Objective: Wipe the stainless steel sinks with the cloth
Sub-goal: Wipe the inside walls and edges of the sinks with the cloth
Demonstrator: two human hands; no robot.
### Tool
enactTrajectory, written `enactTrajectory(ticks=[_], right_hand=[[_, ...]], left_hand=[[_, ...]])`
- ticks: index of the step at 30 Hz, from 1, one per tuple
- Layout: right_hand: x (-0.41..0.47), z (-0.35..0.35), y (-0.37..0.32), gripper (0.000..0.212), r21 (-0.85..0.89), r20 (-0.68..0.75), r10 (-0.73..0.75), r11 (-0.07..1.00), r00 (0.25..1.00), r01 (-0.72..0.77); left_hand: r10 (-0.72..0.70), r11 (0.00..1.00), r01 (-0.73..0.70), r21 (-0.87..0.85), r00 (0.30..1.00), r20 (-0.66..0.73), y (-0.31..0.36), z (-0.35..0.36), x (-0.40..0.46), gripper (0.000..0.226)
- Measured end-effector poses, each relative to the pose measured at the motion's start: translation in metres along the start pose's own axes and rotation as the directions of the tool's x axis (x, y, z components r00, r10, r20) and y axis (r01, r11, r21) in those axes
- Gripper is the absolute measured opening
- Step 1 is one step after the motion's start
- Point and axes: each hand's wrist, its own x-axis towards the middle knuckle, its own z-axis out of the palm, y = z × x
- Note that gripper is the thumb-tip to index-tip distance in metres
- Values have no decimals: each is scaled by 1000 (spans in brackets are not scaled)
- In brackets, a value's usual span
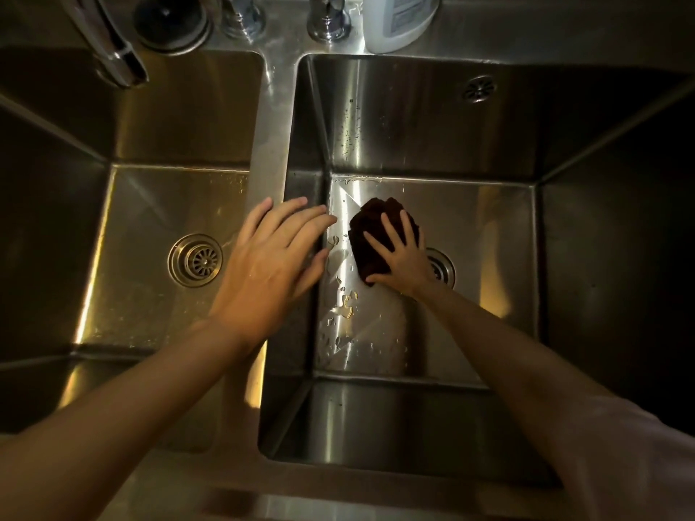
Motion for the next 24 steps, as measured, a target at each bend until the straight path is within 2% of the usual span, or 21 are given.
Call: enactTrajectory(ticks=[4,6,9,15,19,24], right_hand=[[18,-9,4,85,-9,30,3,1000,1000,-3],[23,-10,5,73,14,-7,7,1000,1000,-7],[27,-11,8,56,136,-82,53,990,995,-42],[21,-7,-2,64,306,-198,154,948,968,-89],[7,2,-5,47,278,-251,145,958,957,-72],[18,-2,2,41,349,-246,222,928,943,-128]], left_hand=[[1,1000,-1,-5,1000,-10,-2,2,0,43],[1,1000,-1,2,1000,-8,-2,2,0,43],[-7,1000,7,10,1000,5,-3,3,1,43],[-8,999,7,37,1000,22,-3,3,0,39],[-7,999,5,50,999,42,-2,2,1,37],[-8,997,3,72,998,69,-3,1,1,34]])
